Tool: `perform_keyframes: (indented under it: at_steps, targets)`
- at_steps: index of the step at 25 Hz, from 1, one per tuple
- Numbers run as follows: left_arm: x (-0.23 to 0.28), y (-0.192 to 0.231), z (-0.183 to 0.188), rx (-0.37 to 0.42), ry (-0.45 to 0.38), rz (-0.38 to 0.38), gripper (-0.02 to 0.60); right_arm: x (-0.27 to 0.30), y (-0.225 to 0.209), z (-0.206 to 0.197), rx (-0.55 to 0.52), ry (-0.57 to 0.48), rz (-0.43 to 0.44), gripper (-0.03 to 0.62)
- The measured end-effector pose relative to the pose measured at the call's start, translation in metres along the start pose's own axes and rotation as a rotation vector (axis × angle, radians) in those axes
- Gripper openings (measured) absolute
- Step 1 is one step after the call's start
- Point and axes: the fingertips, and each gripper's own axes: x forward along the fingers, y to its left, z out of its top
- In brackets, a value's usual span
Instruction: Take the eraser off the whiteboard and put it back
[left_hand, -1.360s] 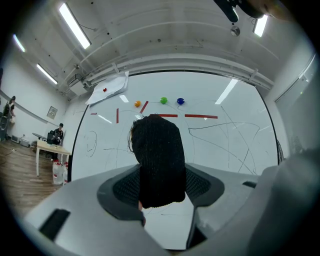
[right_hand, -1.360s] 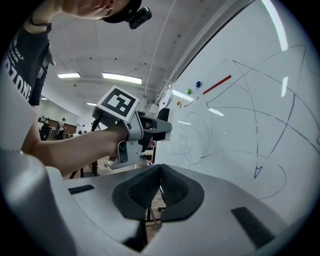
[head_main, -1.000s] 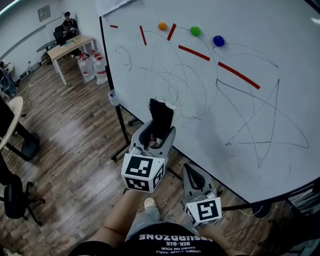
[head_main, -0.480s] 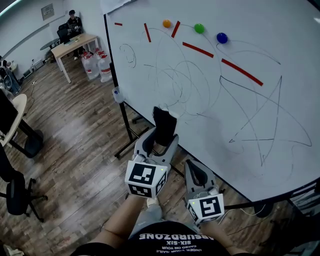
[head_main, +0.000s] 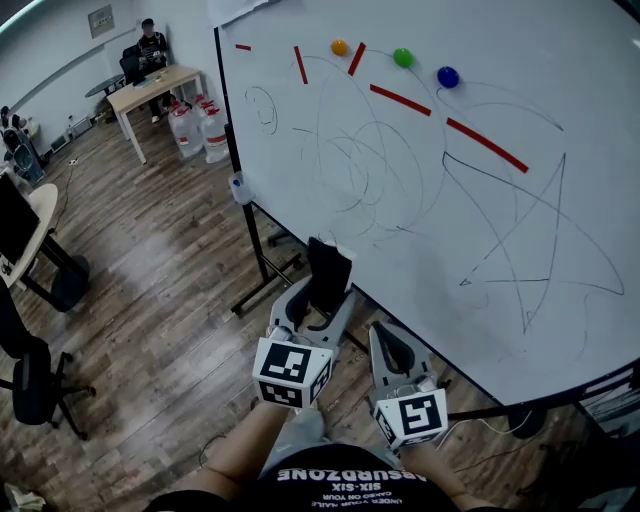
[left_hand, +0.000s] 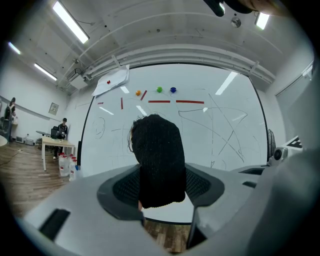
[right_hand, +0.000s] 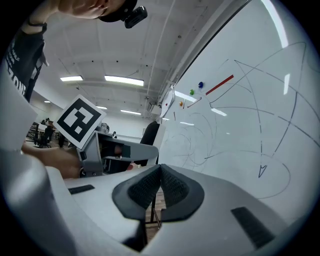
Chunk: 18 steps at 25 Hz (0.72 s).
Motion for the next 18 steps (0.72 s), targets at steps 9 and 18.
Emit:
perform_keyframes:
  at_steps: [9,18]
  targets:
    - [-0.008,-0.003,-0.027,-0.024,0.043,0.01,0.239,-0.001,-0.003,-0.001,0.004,-0.001,0.0,-0.002]
    - [-0.014,-0.009,-0.057,-0.004,0.092,0.03,0.241,0.002,0.004,-0.01,0.025,0.014,0.028,-0.002]
